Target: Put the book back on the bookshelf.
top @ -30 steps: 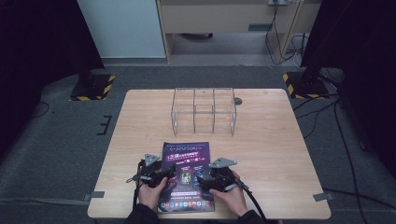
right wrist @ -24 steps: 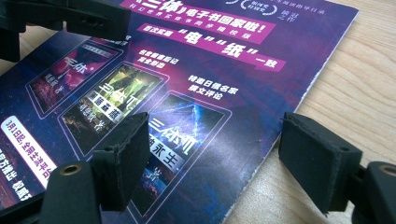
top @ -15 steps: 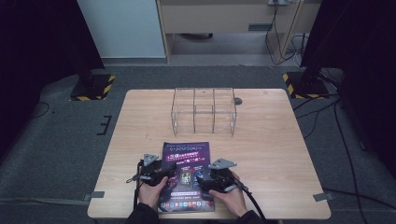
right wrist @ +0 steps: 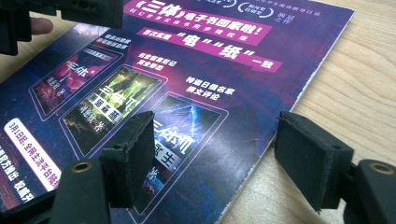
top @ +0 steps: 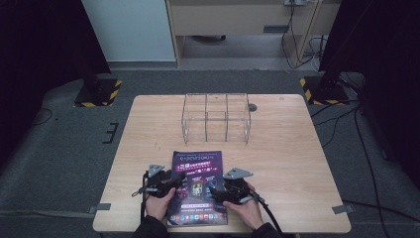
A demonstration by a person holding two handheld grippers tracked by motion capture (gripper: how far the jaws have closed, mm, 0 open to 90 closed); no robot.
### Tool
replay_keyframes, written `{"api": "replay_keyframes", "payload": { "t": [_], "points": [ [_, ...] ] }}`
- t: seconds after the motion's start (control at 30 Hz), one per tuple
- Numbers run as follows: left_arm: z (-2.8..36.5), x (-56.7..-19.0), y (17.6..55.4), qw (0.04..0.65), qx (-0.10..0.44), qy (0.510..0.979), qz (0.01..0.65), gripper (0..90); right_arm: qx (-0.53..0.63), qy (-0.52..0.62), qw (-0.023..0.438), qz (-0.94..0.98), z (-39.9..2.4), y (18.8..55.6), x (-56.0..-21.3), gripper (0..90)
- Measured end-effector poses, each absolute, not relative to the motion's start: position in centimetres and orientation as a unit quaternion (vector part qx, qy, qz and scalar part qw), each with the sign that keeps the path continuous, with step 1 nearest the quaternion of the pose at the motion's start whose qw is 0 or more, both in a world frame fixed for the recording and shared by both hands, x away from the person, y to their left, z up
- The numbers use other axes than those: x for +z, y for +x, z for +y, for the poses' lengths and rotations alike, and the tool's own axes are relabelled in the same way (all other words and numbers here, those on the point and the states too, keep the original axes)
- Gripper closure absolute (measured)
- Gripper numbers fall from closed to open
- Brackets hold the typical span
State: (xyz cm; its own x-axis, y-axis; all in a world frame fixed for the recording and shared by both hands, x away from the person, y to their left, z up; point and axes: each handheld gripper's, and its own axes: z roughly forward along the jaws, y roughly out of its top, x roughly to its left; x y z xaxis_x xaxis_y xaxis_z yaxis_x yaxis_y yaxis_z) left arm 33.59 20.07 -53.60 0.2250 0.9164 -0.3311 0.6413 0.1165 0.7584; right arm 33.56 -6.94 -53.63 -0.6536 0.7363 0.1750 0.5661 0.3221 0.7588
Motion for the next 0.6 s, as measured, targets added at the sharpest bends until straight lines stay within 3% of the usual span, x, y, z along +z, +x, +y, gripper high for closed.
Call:
{"api": "replay_keyframes", "payload": {
  "t": [0.2, 0.3, 0.6],
  "points": [
    [20.6, -52.9, 32.8, 0.498, 0.127, 0.631, 0.581, 38.8, 0.420, 0.401, 0.102, 0.808, -7.0, 33.6, -53.6, 30.0],
    [20.4, -53.3, 32.3, 0.495, 0.103, 0.646, 0.572, 38.8, 0.419, 0.397, 0.104, 0.810, -7.1, 33.6, -53.6, 30.4],
    [20.1, -52.7, 32.0, 0.501, 0.101, 0.665, 0.544, 40.2, 0.419, 0.398, 0.103, 0.809, -7.2, 33.6, -53.6, 30.8]
  ]
}}
